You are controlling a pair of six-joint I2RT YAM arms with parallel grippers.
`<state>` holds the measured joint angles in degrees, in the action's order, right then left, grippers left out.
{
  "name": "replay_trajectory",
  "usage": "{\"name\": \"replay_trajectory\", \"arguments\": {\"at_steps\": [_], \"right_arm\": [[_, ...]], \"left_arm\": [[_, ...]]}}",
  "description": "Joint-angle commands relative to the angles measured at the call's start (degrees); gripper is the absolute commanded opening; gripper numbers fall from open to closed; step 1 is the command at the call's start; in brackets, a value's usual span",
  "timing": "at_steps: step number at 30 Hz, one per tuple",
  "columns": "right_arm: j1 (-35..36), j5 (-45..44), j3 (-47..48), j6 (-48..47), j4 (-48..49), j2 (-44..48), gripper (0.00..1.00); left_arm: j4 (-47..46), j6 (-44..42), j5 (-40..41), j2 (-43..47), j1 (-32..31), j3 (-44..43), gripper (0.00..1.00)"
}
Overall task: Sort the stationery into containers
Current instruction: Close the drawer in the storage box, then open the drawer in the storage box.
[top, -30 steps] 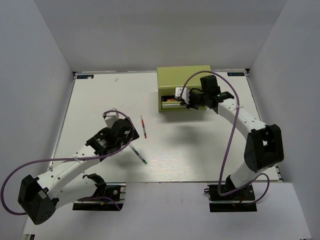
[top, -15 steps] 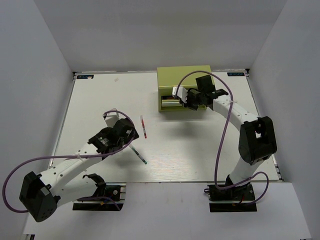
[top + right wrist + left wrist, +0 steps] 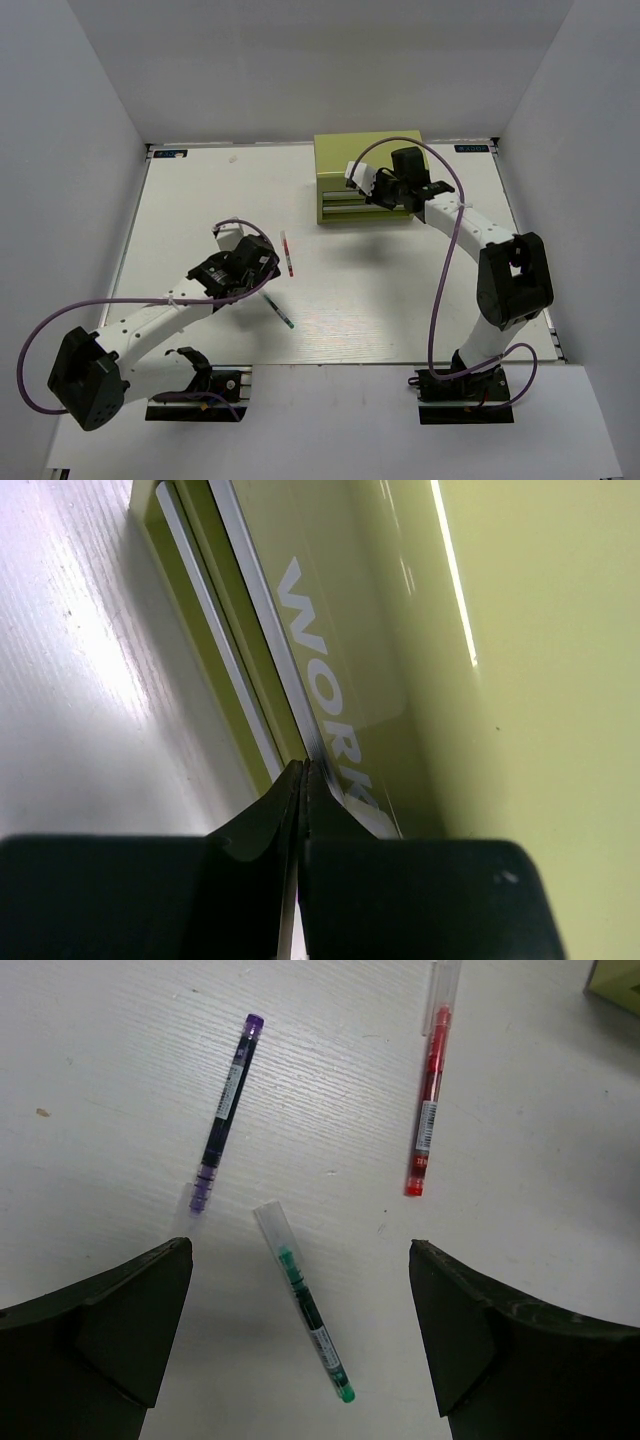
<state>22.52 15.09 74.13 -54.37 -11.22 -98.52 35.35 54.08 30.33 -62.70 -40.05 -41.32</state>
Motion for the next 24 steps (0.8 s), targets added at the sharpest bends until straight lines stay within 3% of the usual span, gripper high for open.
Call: {"name": "replay_trajectory", "arguments": {"at_steps": [1,4,7,11,14,16,18,19,22,24], "right_arm": [[-0.29,-2.35,-0.21,0.49,5.95,0.34,0.00],[-0.46,-2.09,-1.09,0.40,5.86,0.87,0.00],[-0.64,7.00,-1.79,-0.03,1.65,3.50,0.00],[-0.38,11.44,-11.16,-1.18,3.21,11.22,0.02],[-0.64,11.54,-16.20,4.52,9.45,15.54,0.32],[-0.99,12.33,-16.47,9.08,9.64,17.74,0.34],[-0.99,13.03,-16.82,10.68,10.52,19.24,0.36],[-1.16,13.29,-17.08,11.99,12.61,21.42,0.37],[-0.99,13.39,-16.92,15.49,13.42,22.93,0.38],[-1.08,11.37,-16.21,18.23,13.25,23.37,0.29]], "left_arm": [[-1.34,-1.70,-0.97,-0.58,1.11,-0.95,1.00],[-2.48,-2.93,-2.11,-1.20,1.64,-0.95,1.00],[-4.50,-5.91,-5.09,-1.20,2.17,-0.95,1.00],[-11.33,-10.22,-11.49,-1.20,2.17,-0.95,1.00],[-18.79,-11.28,-17.37,-1.72,2.70,-0.25,0.94],[-23.99,-11.28,-20.90,-2.78,2.70,0.45,0.75],[-33.18,-8.48,-26.70,-5.66,2.70,1.85,0.64],[-36.11,-7.51,-29.94,-6.99,2.70,1.86,0.49],[-45.43,-2.07,-33.21,-12.60,2.70,1.86,0.28],[-53.76,1.54,-34.36,-15.34,2.70,1.86,0.25]]}}
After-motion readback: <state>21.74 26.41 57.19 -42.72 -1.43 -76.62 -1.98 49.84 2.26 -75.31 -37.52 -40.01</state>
